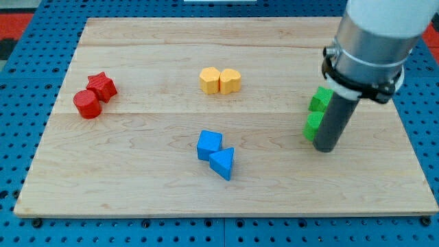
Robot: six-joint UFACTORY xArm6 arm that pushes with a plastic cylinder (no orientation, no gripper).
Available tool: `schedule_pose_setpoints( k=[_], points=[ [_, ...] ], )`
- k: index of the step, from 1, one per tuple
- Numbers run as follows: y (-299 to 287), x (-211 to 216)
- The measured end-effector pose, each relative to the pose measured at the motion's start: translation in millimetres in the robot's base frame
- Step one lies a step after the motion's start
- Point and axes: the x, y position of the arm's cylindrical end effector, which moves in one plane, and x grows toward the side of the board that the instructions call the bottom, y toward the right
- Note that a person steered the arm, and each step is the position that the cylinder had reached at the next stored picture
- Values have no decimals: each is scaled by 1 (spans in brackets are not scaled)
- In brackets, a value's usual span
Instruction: Move the green circle into the green star
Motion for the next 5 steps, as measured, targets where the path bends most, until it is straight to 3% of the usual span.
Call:
schedule_pose_setpoints(
  k=[1,2,3,4,5],
  points=[
    [26,-40],
    [52,-53],
    [42,-73],
    [87,-41],
    [41,-28]
  ],
)
